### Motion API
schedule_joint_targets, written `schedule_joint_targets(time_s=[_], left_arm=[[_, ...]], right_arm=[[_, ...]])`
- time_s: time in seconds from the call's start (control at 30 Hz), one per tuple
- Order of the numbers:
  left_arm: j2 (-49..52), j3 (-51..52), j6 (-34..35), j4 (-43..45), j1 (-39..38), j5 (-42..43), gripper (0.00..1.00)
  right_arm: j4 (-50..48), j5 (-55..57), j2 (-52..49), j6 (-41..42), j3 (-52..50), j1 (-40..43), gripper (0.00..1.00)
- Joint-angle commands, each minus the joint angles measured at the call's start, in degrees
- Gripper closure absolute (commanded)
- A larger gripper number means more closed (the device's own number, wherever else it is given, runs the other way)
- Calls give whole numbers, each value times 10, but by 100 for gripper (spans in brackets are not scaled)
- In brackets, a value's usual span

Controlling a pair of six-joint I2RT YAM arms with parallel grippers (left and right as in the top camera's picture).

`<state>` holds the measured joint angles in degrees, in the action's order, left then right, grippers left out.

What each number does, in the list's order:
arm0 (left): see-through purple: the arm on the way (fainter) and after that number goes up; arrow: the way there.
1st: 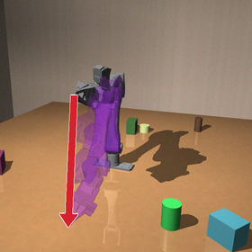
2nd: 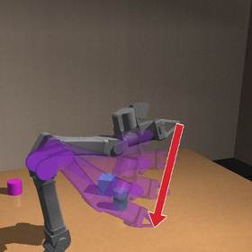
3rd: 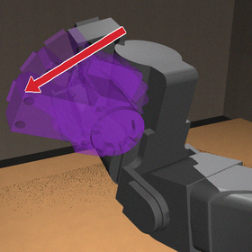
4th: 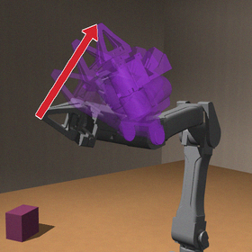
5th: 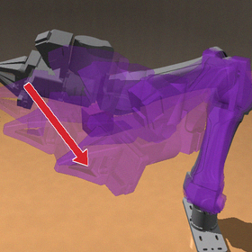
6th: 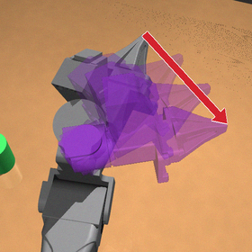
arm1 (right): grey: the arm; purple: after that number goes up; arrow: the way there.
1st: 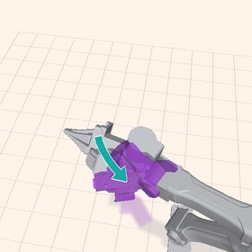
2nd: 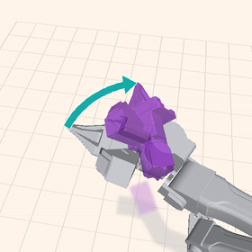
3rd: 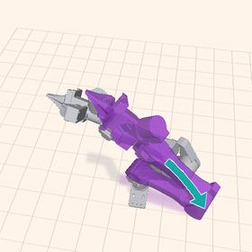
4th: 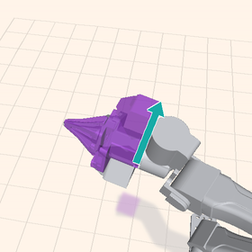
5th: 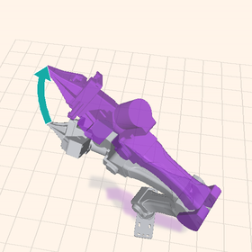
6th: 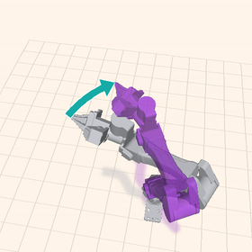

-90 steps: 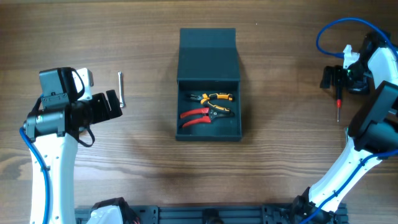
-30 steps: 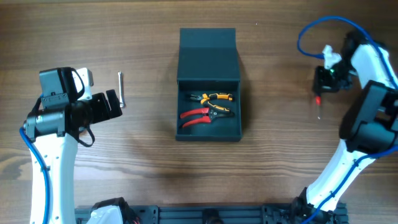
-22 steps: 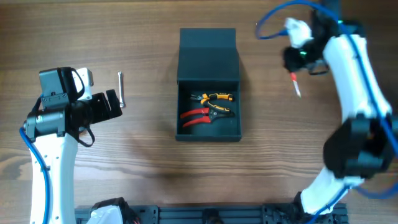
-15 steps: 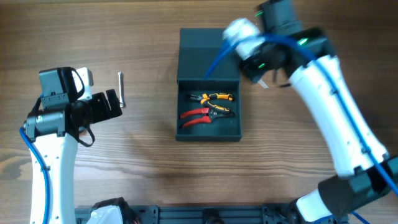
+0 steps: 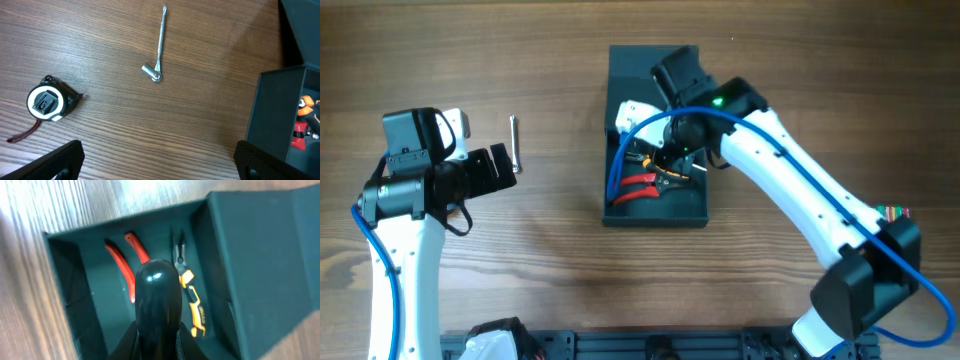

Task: Pack container
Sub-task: 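Carry the black screwdriver into the box and release, then move the right gripper over the clear screwdriver case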

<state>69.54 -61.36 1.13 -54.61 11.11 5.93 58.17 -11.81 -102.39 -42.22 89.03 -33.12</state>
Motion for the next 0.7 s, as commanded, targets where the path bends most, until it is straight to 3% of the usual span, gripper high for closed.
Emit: schedule_joint_targets(time_s=[0.0, 0.6, 0.63, 0.67], left_arm=[[-1, -13, -7, 1, 3, 11, 0], [-1, -13, -7, 1, 3, 11, 0], [-1, -13, -7, 1, 3, 11, 0], [-1, -13, -7, 1, 3, 11, 0]], right_arm=[[-28, -25, -19, -41, -42, -2, 96], [-102, -57, -89, -40, -79, -4, 95], [-101, -58, -89, -36, -79, -4, 84], [-102, -59, -90, -25, -79, -4, 59]])
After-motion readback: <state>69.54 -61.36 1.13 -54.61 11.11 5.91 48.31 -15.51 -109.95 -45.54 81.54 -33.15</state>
